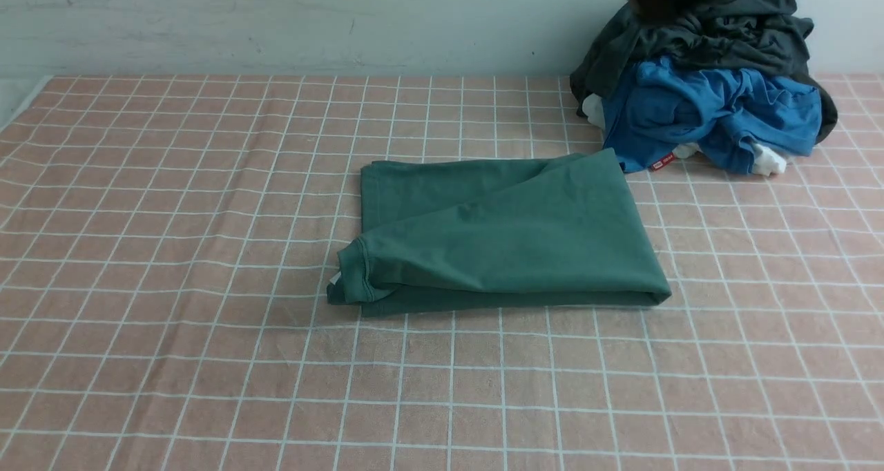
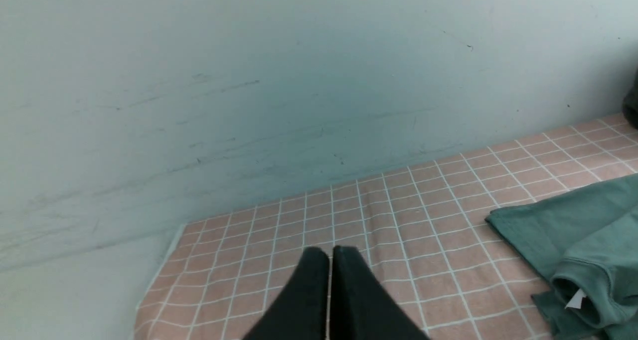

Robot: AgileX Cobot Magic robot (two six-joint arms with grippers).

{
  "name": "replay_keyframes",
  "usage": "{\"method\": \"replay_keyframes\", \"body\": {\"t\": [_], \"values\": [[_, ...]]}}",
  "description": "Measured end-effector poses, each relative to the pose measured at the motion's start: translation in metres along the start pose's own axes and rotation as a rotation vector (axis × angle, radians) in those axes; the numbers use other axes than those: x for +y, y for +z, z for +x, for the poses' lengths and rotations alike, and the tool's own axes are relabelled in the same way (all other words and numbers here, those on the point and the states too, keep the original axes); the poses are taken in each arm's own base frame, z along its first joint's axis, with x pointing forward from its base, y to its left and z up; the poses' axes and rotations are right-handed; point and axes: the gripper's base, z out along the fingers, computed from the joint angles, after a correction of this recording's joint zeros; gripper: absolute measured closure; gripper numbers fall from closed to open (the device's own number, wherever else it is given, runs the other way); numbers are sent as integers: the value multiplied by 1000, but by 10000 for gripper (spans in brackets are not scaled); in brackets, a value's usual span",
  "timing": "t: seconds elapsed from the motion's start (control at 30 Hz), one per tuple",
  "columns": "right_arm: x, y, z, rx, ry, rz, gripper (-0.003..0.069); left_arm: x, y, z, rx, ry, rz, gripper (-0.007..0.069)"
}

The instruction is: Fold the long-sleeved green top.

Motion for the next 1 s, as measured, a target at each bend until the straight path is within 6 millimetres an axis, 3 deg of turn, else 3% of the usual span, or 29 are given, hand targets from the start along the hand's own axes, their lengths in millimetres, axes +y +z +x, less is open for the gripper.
{"method": "replay_keyframes", "body": {"t": [0.03,0.1,0.13,0.23,0.4,0.43,0.53,0.6,0.8,1.0], "values": [[0,-1,2,-12,12,0,672,0,0,1,0,4,-1,628],[10,-12,54,-42,76,-20,672,0,-1,2,0,17,-5,628],[11,-13,58,-44,81,-22,672,0,-1,2,0,18,-6,628],[30,-14,124,-120,202,-99,672,0,0,2,0,22,-7,628],[55,-6,196,-185,324,-229,672,0,0,2,0,25,-8,628],[56,-6,195,-196,328,-233,672,0,0,2,0,25,-8,628],[69,-4,235,-192,344,-299,672,0,-1,2,0,25,-8,627],[72,-4,243,-194,346,-314,672,0,-1,2,0,25,-8,627],[81,-12,300,-43,342,-325,672,0,-1,2,0,25,-8,627],[75,-25,313,7,280,-258,672,0,-1,2,0,25,-8,627]]}}
